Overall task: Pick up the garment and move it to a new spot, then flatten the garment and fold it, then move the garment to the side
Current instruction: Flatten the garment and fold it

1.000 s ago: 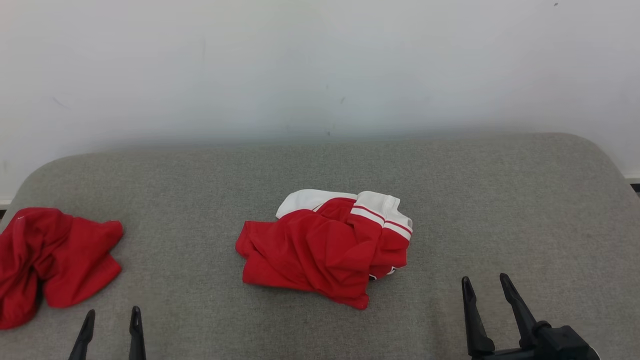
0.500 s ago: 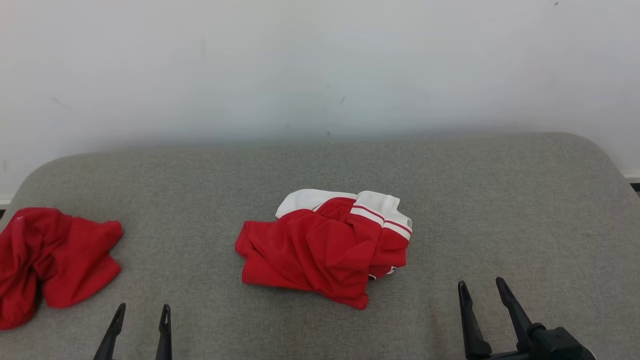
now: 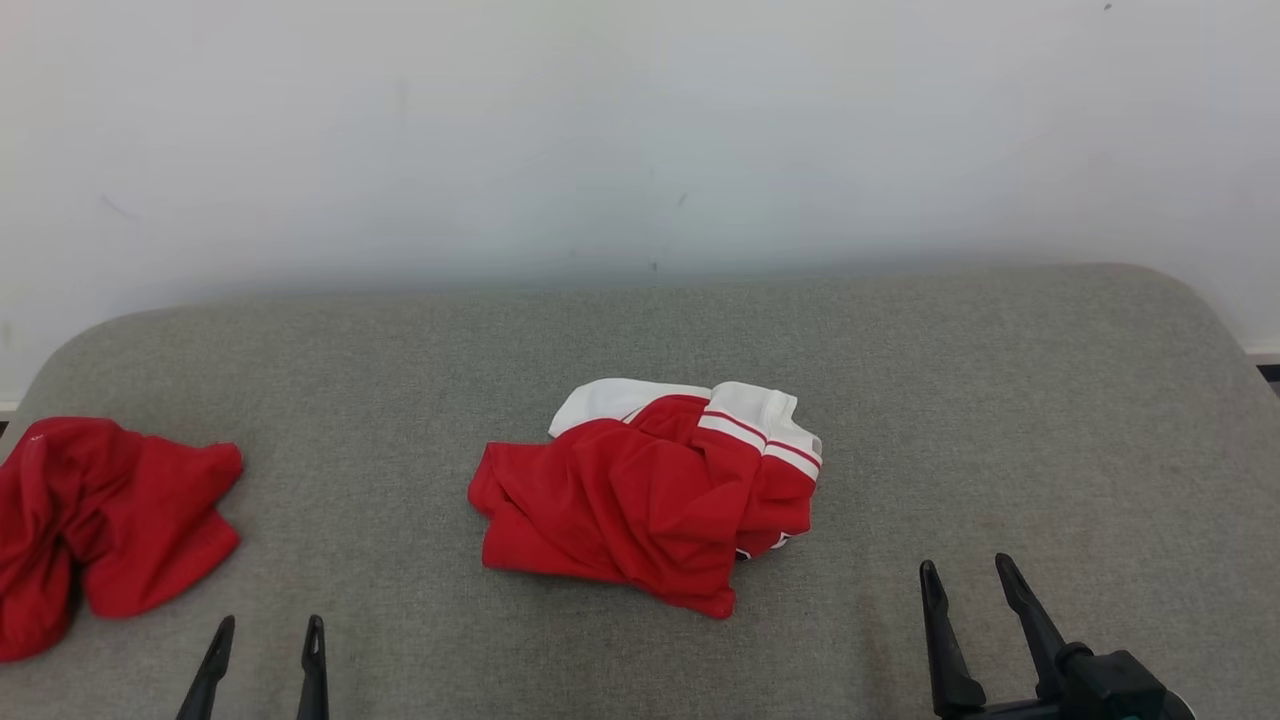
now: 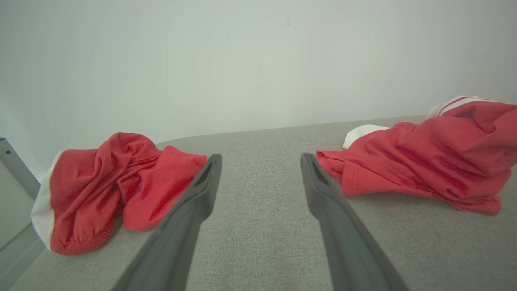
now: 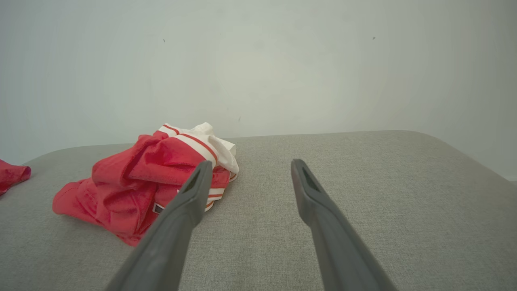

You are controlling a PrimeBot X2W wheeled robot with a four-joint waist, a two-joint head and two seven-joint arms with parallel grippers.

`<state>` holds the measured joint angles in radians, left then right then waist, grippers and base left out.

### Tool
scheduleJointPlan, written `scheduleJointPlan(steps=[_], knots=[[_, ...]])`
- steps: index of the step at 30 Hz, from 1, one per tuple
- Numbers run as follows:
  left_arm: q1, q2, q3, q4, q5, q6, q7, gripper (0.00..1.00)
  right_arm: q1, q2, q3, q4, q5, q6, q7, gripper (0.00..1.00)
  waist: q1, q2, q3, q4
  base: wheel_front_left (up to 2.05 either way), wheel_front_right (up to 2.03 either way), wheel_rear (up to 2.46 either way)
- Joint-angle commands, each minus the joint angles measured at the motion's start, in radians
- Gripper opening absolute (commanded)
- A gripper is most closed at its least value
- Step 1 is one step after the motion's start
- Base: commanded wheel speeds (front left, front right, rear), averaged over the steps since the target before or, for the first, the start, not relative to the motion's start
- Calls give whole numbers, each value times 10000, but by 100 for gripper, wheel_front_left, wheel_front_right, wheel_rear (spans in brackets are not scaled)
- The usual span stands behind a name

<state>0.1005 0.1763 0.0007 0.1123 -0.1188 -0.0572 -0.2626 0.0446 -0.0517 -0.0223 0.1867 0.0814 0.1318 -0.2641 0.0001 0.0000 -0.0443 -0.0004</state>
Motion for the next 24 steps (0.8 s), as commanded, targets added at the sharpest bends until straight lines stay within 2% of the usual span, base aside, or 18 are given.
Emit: scheduleJointPlan(steps=[1, 24], knots=[[-48, -38, 90, -17, -59, 38, -34, 100, -3, 27, -10, 30, -32, -22, -4, 100, -1, 0, -11, 2, 0, 0, 0], [136, -157, 443, -85, -15, -18, -34, 100, 56, 27, -21, 76, 0, -22, -4, 100, -1, 0, 36, 40, 0, 0, 0]])
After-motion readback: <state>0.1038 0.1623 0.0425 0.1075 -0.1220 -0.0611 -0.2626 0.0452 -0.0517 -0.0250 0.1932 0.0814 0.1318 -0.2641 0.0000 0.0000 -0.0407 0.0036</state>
